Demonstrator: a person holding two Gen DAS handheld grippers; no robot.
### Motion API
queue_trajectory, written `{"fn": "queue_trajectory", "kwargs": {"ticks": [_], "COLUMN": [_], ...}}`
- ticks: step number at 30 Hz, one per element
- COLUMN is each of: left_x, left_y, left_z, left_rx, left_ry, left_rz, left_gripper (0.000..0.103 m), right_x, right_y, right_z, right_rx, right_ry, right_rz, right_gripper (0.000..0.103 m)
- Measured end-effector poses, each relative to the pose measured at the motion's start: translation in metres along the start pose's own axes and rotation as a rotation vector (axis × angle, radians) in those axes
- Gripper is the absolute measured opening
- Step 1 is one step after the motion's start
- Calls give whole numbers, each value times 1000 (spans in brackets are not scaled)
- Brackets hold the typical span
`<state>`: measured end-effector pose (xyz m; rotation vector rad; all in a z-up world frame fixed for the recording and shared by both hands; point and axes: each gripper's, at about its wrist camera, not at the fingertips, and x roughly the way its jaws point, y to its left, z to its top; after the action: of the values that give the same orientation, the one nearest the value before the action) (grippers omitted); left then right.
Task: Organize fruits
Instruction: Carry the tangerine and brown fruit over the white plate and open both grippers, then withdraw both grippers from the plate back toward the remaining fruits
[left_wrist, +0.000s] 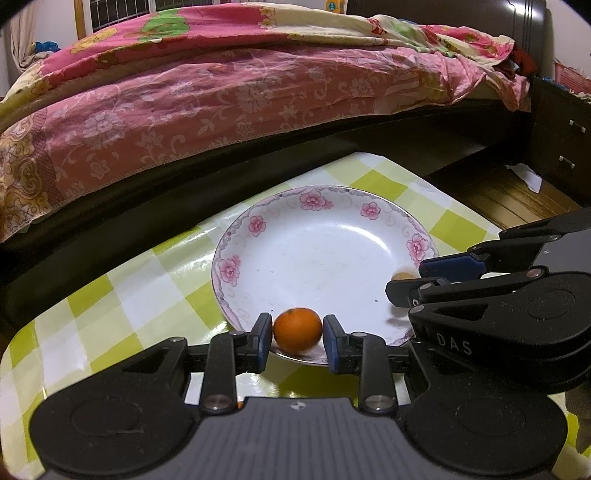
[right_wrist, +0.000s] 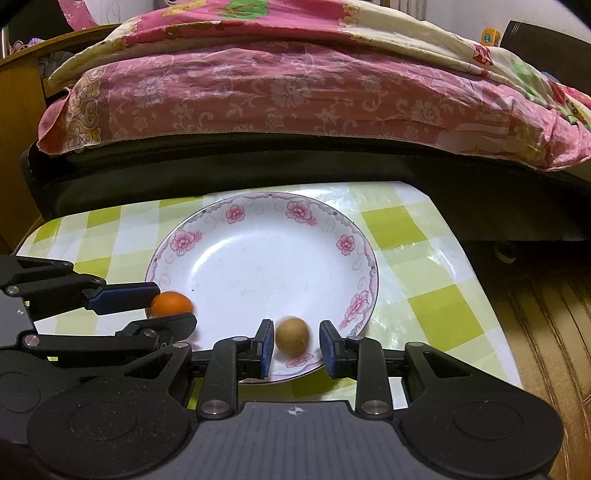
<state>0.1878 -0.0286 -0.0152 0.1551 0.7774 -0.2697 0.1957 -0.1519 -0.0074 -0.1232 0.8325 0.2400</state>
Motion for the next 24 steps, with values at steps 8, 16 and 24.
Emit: {"fn": "queue_trajectory", "kwargs": {"ticks": [8, 16, 24], "left_x": [-2, -6, -11], "left_y": [2, 2, 0], "left_z": [1, 1, 1], "left_rx": [0, 3, 17], "left_ry": [-5, -11, -24], "left_rz": [10, 12, 16], "left_gripper": [40, 40, 41], "right_x": [-2, -2, -5], "right_y": [-1, 0, 0], "right_z": [0, -1, -2], "right_rx": [0, -7, -22], "right_ry": [-10, -22, -41], "right_rz": [-8, -17, -33], "right_gripper": [32, 33, 38]}}
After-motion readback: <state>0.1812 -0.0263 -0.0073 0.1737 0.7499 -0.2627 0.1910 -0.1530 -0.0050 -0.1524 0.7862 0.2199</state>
